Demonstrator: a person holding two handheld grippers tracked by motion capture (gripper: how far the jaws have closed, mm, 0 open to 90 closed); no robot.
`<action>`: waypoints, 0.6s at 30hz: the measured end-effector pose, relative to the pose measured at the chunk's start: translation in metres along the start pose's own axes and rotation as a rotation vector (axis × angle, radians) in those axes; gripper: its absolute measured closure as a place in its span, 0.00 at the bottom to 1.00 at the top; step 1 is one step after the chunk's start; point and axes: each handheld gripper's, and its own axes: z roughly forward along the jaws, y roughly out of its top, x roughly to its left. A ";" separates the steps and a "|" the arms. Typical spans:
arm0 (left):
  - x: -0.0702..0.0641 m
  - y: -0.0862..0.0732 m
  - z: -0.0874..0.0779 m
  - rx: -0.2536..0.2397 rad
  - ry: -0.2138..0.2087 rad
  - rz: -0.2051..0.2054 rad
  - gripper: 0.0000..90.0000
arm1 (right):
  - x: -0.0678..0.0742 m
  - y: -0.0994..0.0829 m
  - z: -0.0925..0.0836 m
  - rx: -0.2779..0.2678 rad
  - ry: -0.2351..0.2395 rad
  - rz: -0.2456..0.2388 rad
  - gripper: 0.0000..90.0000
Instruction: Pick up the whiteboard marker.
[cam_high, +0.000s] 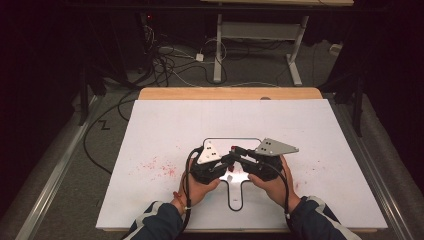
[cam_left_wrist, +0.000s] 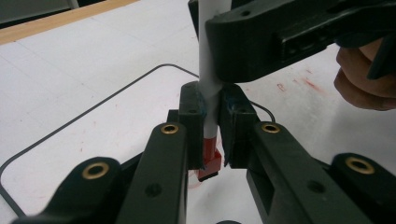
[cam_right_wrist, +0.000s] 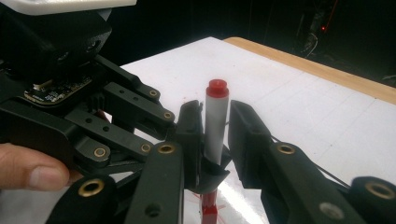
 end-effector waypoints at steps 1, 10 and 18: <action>0.000 0.000 0.000 0.002 0.003 0.004 0.87 | 0.000 0.000 0.000 -0.001 -0.003 -0.001 0.80; 0.004 -0.005 0.000 -0.017 0.029 -0.051 0.87 | -0.002 0.000 -0.006 -0.002 -0.035 -0.014 0.59; 0.018 -0.007 -0.010 0.032 0.075 0.028 0.87 | -0.010 -0.007 -0.031 0.013 -0.111 -0.120 0.44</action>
